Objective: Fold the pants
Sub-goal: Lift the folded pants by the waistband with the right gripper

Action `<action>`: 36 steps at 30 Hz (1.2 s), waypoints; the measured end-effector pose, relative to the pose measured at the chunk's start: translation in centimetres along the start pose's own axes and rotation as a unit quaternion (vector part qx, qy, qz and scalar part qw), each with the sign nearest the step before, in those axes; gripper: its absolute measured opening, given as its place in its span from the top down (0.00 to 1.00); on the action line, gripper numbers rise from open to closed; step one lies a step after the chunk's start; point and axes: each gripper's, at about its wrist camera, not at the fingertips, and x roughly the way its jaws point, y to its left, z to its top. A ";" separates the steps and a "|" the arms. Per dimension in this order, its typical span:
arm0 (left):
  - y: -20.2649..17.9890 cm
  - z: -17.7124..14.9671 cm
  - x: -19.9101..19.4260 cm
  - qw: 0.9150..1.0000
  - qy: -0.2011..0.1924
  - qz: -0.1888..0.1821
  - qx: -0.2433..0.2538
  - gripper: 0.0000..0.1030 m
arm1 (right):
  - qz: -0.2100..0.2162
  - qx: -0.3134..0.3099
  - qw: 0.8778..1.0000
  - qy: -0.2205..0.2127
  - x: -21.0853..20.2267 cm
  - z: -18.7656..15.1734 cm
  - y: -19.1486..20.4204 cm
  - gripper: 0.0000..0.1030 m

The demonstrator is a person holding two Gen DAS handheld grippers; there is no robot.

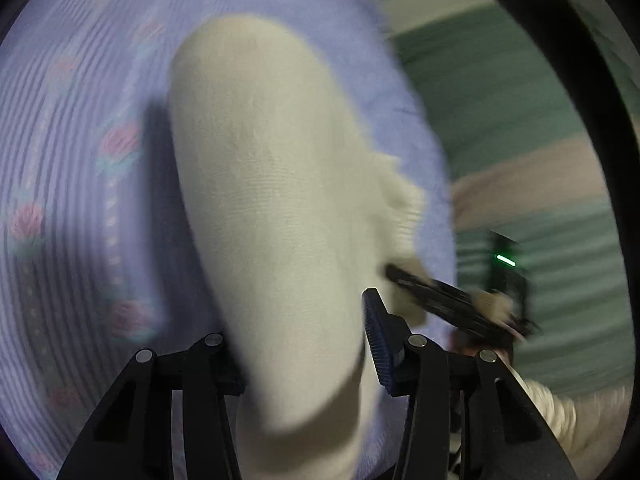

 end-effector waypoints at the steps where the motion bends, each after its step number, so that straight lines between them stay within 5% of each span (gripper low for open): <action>1: 1.7 0.3 1.1 0.999 0.013 0.002 -0.036 0.57 | 0.000 -0.003 1.000 0.000 0.0 0.0 0.1 0.67; 5: 2.6 0.1 1.5 0.997 0.000 -0.002 -0.074 0.62 | -0.011 -0.011 1.000 -0.003 -0.1 0.1 0.5 0.67; 13: -5.4 -1.0 -0.7 0.987 -0.031 0.154 0.018 0.72 | -0.022 -0.043 0.998 -0.043 -3.6 -0.8 1.6 0.72; 15: -6.3 -1.4 -1.3 0.985 -0.033 0.168 0.033 0.72 | -0.026 -0.050 0.997 -0.056 -5.2 -1.2 1.9 0.73; 24: -13.0 -5.1 -5.0 0.975 -0.050 0.195 0.093 0.72 | 0.007 -0.038 0.994 -0.105 -12.9 -4.1 1.1 0.75; 36: -16.5 -12.2 -18.5 0.966 -0.114 0.193 0.125 0.72 | 0.042 -0.068 0.982 -0.174 -23.6 -8.3 5.5 0.75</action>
